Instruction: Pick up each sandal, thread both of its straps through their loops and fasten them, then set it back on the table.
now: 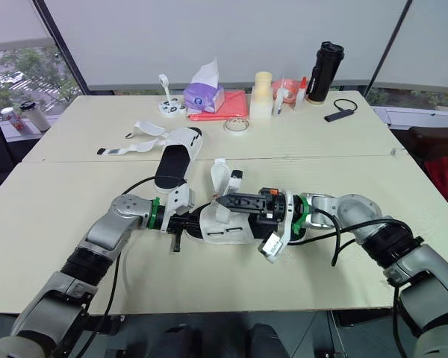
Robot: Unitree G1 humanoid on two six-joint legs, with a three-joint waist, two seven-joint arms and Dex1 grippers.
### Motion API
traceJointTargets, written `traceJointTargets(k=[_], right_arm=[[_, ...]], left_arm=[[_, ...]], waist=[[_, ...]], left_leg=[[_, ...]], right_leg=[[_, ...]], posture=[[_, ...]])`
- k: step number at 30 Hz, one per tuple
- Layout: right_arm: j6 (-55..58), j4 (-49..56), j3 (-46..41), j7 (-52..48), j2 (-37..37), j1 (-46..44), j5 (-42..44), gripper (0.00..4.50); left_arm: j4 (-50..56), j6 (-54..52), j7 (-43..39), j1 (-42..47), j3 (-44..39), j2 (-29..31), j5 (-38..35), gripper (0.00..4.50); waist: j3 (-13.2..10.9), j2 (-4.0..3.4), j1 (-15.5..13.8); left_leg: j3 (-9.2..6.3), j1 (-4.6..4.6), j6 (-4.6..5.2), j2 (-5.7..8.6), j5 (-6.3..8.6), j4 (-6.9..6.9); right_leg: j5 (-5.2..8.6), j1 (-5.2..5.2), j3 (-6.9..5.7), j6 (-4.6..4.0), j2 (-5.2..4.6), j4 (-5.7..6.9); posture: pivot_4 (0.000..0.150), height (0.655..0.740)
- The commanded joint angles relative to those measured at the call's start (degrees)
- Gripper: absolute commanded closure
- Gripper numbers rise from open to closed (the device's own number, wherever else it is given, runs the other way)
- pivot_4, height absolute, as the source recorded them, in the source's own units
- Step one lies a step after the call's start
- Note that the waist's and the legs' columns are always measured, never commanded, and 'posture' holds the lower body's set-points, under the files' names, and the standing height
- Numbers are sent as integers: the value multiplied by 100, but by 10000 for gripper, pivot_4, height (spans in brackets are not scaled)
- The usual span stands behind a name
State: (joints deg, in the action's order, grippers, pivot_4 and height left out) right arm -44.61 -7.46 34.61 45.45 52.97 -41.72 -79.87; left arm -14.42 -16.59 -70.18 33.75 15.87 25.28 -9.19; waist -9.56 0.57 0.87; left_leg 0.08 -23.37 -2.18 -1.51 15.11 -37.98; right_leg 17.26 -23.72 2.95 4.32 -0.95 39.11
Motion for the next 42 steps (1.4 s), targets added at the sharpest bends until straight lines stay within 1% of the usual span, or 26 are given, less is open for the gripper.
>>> traceJointTargets(k=[1,4,8,11,13,14,17,18,20,21,22,23,24,25,28,29,31,34,37,42], right_arm=[[150,288,-456,-119,212,102,218,5887],[189,422,-781,-220,436,327,457,5887],[-153,1625,-1393,-334,952,1079,947,5887],[-209,2130,-1705,-712,950,1376,1228,5887],[-214,2224,-1835,-974,856,1427,1380,5887],[-223,2095,-1855,-1141,798,1420,1540,5887],[-312,1319,-1748,-1970,671,1439,2411,5887],[-203,938,-1696,-2468,591,1472,2911,5887],[361,357,-1694,-3665,274,1595,4434,5887],[859,196,-1678,-4511,83,1716,5500,5887],[1266,177,-1744,-5117,-113,1802,6440,5887],[1940,280,-1893,-5758,-362,1871,7465,5887],[2883,475,-2022,-6459,-568,1917,8519,5887],[3566,633,-2141,-6925,-702,1936,9176,5887],[5008,574,-2467,-7737,-971,1595,10133,5887],[5380,587,-2525,-7939,-1009,1520,10314,5887],[5309,339,-2573,-8084,-1123,1292,10093,5887],[5388,-518,-2352,-8508,-1453,730,9751,5887],[5444,-1116,-2191,-8985,-1788,427,9575,5887],[5066,-2450,-2125,-9065,-2425,-217,9045,5887]], left_arm=[[28,-108,-89,-68,104,15,-8,45000],[17,-136,-75,-59,93,7,-29,45000],[-25,-158,-113,-79,125,17,-25,45000],[-64,-219,-146,-62,122,-20,-62,45000],[-92,-224,-158,-47,121,-40,-61,45000],[-127,-217,-155,-20,125,-59,-53,45000],[-194,-197,-147,33,119,-99,-41,45000],[-207,-189,-147,45,110,-103,-42,45000],[-207,-187,-141,44,91,-95,-46,45000],[-194,-183,-132,25,80,-84,-44,45000],[-186,-179,-123,8,73,-75,-41,45000],[-173,-177,-111,-15,66,-65,-39,45000],[-162,-179,-103,-29,62,-56,-39,45000],[-155,-182,-99,-37,60,-51,-39,45000],[-98,-218,-87,-68,47,-34,-54,45000],[-95,-222,-86,-70,43,-30,-56,45000],[-86,-227,-80,-75,43,-27,-58,45000],[-75,-235,-51,-60,46,-46,-53,45000],[-76,-224,-26,-57,36,-56,-40,45000],[30,-235,40,-142,31,-56,-35,45000]], waist=[[0,0,6],[0,1,-11],[0,1,-10],[0,0,13],[0,0,15],[0,0,13],[1,4,-3],[1,5,-7],[1,6,-4],[0,9,1],[1,9,2],[1,9,1],[1,9,6],[0,8,4],[0,7,-6],[0,6,-8],[0,6,-10],[0,6,2],[0,6,-5],[0,5,2]], left_leg=[[0,0,0,0,0,0],[-1,-1,0,0,0,0],[-6,0,3,-1,2,1],[-13,4,4,-2,2,1],[-12,12,4,-1,2,-1],[-12,16,4,-2,2,-3],[-12,20,4,0,2,-4],[-8,20,4,0,2,-5],[-2,20,5,1,2,-6],[-3,21,5,-1,3,-6],[-6,24,6,-2,3,-6],[-11,25,7,-4,4,-6],[-14,25,8,-8,4,-5],[-25,27,8,-19,4,-5],[-37,31,8,-23,4,-6],[-37,32,8,-23,4,-7],[-38,32,10,-23,6,-7],[-34,33,21,-21,12,-7],[-32,33,21,-17,12,-7],[-30,23,25,-21,14,-7]], right_leg=[[0,0,0,0,0,0],[0,1,0,0,-1,-1],[0,6,1,0,2,-6],[0,13,3,0,7,-7],[0,20,5,0,8,-5],[0,25,4,0,8,-5],[0,34,4,0,8,-8],[0,40,4,0,9,-13],[0,43,4,0,8,-16],[0,47,3,0,8,-19],[0,54,3,0,10,-22],[0,58,3,0,12,-22],[0,59,3,0,13,-22],[0,63,3,1,16,-23],[0,66,2,1,15,-20],[0,65,0,1,14,-19],[0,64,-2,1,16,-19],[0,61,-2,1,22,-20],[0,60,-2,1,24,-20],[0,47,-1,1,23,-19]], posture=[[1500,7400],[1500,7400],[1500,7400],[1500,7400],[1500,7400],[1500,7400],[1500,7400],[1500,7400],[1500,7400],[1500,7400],[1500,7400],[1500,7400],[1500,7400],[1500,7400],[1500,7400],[1500,7400],[1500,7400],[1500,7400],[1500,7400],[1500,7400]])
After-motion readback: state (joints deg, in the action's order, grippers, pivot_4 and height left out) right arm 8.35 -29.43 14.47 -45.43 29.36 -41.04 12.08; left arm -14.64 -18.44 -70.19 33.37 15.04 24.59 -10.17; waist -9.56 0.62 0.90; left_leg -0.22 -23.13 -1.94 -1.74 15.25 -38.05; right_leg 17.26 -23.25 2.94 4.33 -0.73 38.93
